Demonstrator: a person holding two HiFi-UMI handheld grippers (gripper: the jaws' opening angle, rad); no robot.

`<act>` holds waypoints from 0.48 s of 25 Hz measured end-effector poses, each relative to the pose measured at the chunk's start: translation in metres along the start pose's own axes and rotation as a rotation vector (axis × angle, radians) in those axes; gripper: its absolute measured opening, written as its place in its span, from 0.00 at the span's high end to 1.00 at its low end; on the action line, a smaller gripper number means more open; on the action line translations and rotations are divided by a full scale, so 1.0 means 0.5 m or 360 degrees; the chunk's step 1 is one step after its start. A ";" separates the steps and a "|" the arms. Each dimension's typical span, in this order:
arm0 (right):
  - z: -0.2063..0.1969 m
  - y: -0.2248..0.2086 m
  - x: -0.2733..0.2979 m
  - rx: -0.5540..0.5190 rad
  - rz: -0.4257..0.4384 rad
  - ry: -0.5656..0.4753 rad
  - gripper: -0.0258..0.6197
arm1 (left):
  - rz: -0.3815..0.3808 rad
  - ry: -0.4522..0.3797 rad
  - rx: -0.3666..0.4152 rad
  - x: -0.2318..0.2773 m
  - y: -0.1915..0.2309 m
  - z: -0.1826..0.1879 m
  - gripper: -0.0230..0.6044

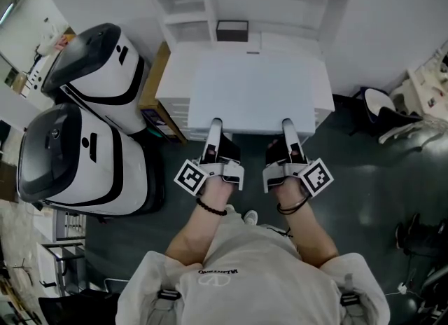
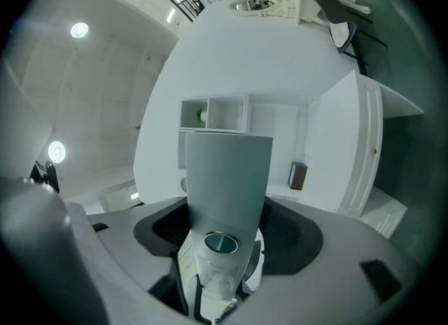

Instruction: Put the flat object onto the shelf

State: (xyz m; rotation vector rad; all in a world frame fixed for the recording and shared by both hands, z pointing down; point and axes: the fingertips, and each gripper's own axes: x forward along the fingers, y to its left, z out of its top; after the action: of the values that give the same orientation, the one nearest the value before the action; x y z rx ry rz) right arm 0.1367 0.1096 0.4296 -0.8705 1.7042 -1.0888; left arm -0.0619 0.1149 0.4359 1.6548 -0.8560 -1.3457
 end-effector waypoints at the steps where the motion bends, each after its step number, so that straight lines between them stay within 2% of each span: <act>1: 0.005 -0.004 0.004 0.0003 -0.0002 -0.0002 0.49 | 0.0000 0.0001 0.0001 0.007 0.003 -0.002 0.51; 12: 0.046 -0.057 0.094 0.0002 -0.0019 -0.0031 0.49 | 0.0015 0.0027 -0.0007 0.110 0.067 0.006 0.51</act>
State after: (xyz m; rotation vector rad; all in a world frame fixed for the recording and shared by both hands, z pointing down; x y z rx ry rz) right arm 0.1448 0.0507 0.4368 -0.8886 1.6839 -1.0857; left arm -0.0545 0.0515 0.4425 1.6545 -0.8496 -1.3243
